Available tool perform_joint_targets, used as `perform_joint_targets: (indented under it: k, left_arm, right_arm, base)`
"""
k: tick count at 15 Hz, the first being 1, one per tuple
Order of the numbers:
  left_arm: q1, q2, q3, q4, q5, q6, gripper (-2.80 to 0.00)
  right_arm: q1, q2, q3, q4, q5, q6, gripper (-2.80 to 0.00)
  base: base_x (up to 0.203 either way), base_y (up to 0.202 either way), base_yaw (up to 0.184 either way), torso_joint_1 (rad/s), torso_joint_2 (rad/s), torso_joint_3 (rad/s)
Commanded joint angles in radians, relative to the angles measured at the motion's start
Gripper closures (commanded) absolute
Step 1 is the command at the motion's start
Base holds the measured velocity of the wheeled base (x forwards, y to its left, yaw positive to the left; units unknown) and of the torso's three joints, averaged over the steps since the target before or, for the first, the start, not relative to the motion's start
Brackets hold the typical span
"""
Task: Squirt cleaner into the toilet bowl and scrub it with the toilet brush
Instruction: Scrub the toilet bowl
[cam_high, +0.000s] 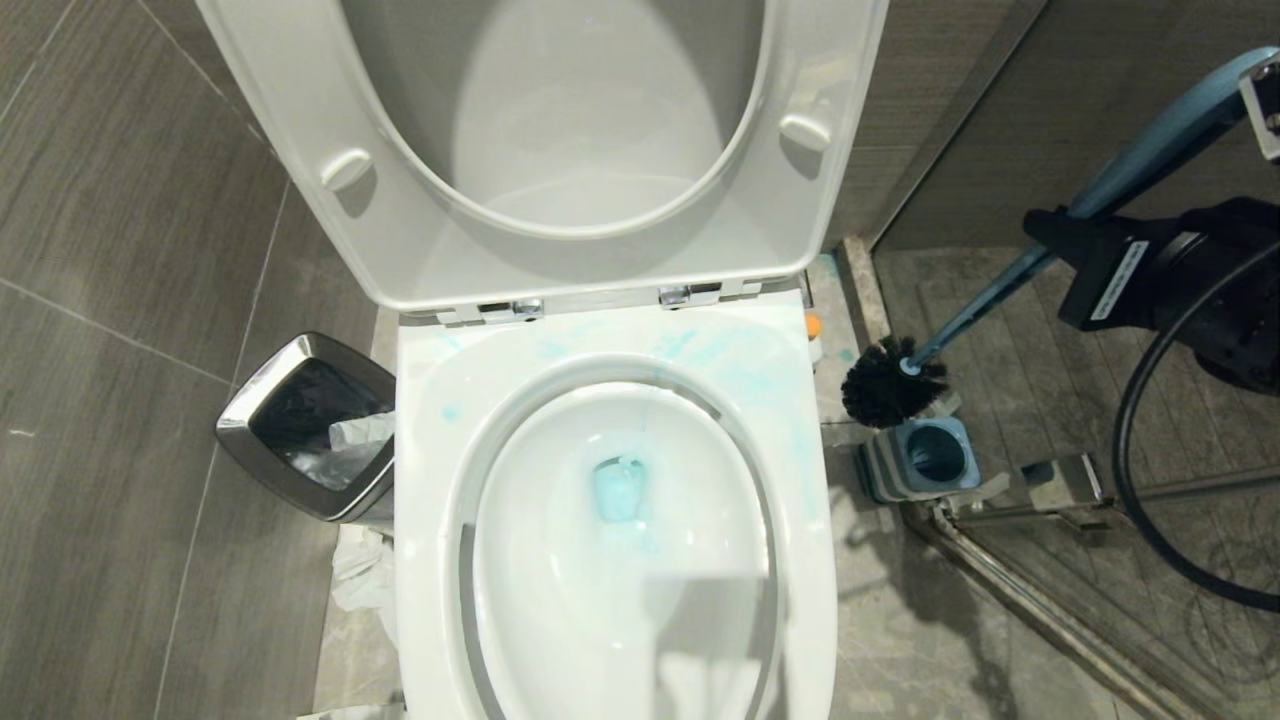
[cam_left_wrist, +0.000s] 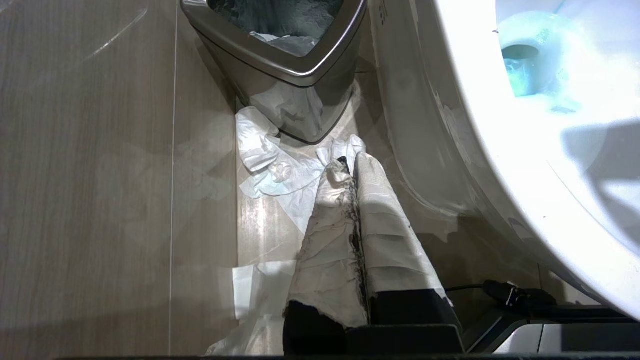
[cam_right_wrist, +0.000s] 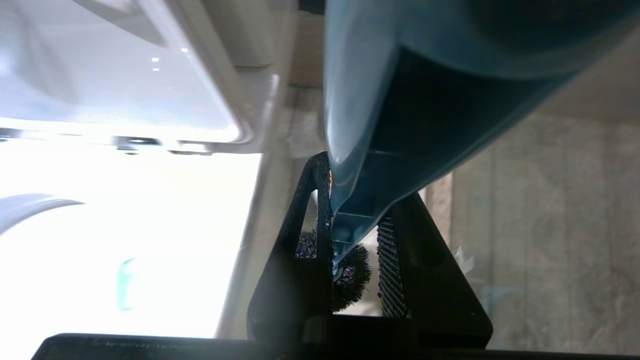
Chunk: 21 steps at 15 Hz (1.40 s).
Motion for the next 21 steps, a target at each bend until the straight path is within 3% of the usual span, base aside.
perform_joint_targets:
  k: [1, 7, 9, 16, 18, 21]
  left_arm:
    - [0.000, 0.001, 0.000, 0.000, 0.000, 0.000, 0.00]
    - [0.000, 0.001, 0.000, 0.000, 0.000, 0.000, 0.00]
    - [0.000, 0.001, 0.000, 0.000, 0.000, 0.000, 0.00]
    - [0.000, 0.001, 0.000, 0.000, 0.000, -0.005, 0.00]
    - [0.000, 0.001, 0.000, 0.000, 0.000, -0.005, 0.00]
    - [0.000, 0.001, 0.000, 0.000, 0.000, -0.006, 0.00]
  right_arm:
    - [0.054, -0.056, -0.077, 0.131, -0.017, 0.012, 0.00]
    - [0.127, -0.113, -0.310, 0.476, -0.040, 0.037, 0.00]
    - [0.182, -0.112, -0.366, 0.570, -0.120, 0.036, 0.00]
    - [0.496, -0.008, -0.460, 0.614, -0.490, -0.026, 0.00]
    - [0.556, 0.051, -0.526, 0.615, -0.539, -0.039, 0.00]
    - [0.586, 0.123, -0.616, 0.608, -0.537, -0.036, 0.00]
  base:
    - [0.000, 0.000, 0.000, 0.000, 0.00, 0.000]
    - [0.000, 0.000, 0.000, 0.000, 0.00, 0.000]
    - [0.000, 0.000, 0.000, 0.000, 0.00, 0.000]
    - [0.000, 0.000, 0.000, 0.000, 0.00, 0.000]
    - [0.000, 0.000, 0.000, 0.001, 0.00, 0.016]
    - [0.000, 0.000, 0.000, 0.007, 0.00, 0.141]
